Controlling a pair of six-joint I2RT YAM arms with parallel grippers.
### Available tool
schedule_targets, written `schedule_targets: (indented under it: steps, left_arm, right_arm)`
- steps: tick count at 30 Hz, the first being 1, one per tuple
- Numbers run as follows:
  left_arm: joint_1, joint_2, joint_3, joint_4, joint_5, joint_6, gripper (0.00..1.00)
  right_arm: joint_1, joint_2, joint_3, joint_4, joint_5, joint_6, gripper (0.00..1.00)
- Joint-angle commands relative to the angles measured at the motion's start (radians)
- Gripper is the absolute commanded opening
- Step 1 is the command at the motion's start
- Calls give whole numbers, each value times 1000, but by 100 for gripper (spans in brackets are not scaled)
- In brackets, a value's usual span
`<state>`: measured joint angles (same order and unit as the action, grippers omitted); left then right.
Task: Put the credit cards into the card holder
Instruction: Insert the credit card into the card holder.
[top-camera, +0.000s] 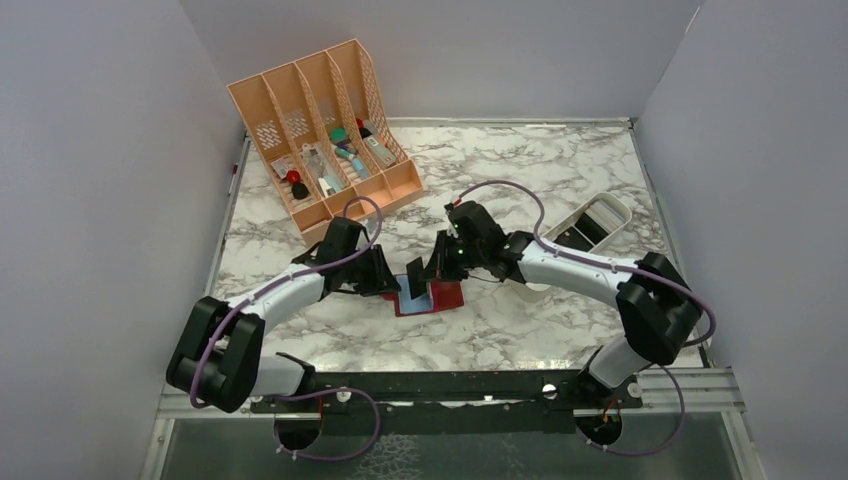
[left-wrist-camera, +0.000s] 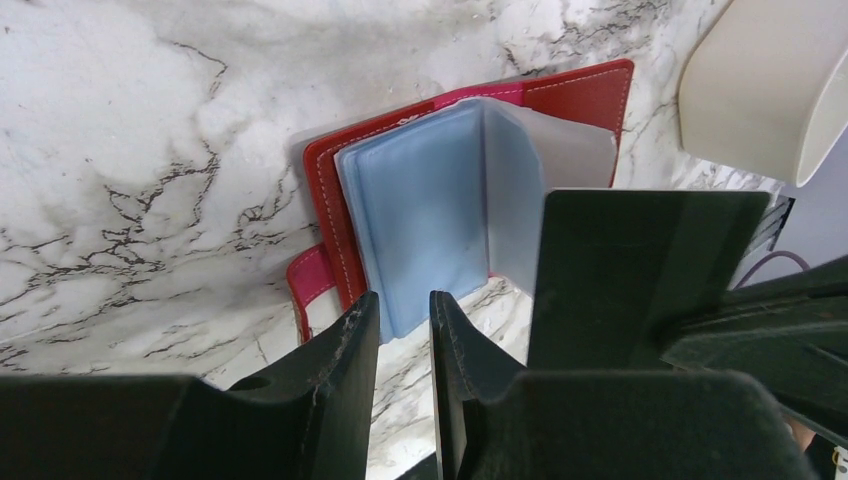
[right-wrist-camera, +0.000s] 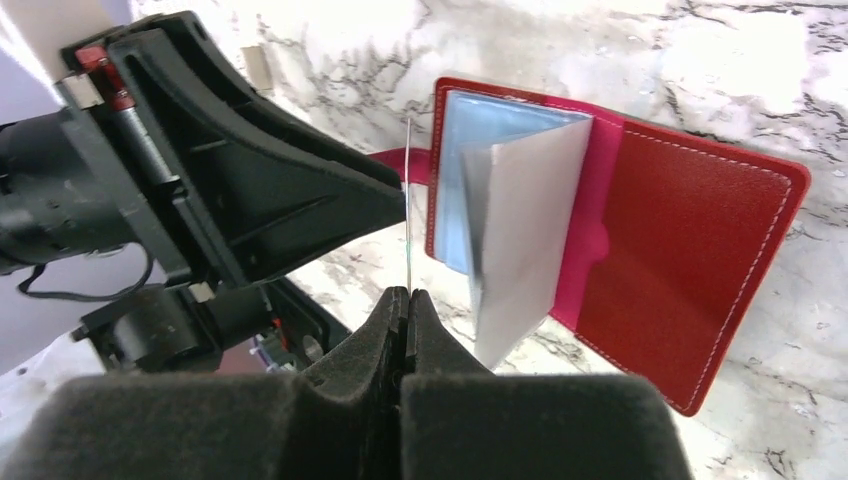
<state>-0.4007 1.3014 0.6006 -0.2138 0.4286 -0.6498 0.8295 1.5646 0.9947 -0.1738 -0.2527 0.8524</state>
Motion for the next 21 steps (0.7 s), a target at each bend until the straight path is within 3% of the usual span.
schedule_targets:
  steps: [1,6,21]
  left_arm:
    - [5,28,-22,49,-9,-9,28]
    - [4,67,-23,55,-24,-4,28]
    - [4,118,-32,58,-103,8,27]
  right_arm:
    - [8,47,32,-33,90,-19,1]
    - [7,62,7,-62,163,-81,1]
    - [-43,-13,-178,134,87,-125,1]
